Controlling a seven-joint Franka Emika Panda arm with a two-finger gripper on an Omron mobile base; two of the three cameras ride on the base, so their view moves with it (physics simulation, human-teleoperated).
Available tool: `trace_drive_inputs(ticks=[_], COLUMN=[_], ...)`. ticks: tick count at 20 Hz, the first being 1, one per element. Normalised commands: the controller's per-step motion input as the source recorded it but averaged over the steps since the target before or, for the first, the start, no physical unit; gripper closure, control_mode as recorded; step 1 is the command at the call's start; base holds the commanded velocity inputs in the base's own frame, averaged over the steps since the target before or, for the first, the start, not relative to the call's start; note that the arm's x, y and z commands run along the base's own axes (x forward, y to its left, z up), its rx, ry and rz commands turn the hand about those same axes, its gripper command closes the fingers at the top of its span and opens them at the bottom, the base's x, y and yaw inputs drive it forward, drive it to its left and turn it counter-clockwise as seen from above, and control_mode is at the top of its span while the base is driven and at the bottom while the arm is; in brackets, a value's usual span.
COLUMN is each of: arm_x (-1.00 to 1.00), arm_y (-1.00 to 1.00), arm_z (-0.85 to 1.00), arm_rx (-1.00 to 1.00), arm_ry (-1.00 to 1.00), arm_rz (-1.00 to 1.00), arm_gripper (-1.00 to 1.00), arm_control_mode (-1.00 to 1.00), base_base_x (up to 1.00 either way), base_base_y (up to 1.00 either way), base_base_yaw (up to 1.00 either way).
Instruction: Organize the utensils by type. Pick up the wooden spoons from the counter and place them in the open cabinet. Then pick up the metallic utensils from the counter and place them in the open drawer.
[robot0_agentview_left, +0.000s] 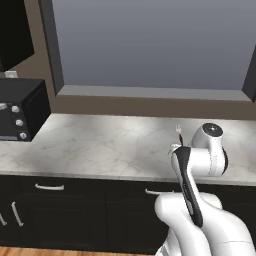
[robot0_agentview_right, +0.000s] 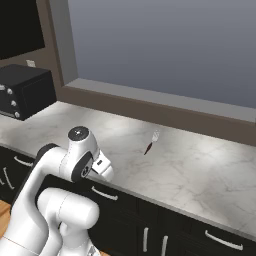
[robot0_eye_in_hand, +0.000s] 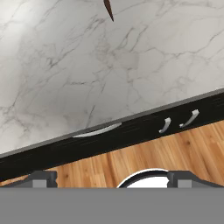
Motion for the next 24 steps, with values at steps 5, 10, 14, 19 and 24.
trace_drive_inputs(ticks=[5,10,14,19,24], arm_x=[0.0,0.0,0.0,0.25,0.44], arm_y=[0.0,0.0,0.0,-0.06,-0.26], arm_z=[0.0,0.0,0.0,0.0,0.0], arm_rx=[0.0,0.0,0.0,0.0,0.0], arm_ry=[0.0,0.0,0.0,-0.03,0.0], arm_rz=[0.0,0.0,0.0,-0.03,0.03], arm_gripper=[-1.0,-1.0,-1.0,-1.0,-1.0], arm_control_mode=[1.0,1.0,1.0,-1.0,-1.0], base_base_x=[0.41,0.43,0.4,0.07,0.0], base_base_y=[-0.18,-0.16,-0.14,-0.02,0.0], base_base_yaw=[-0.12,-0.11,-0.11,-0.02,0.0])
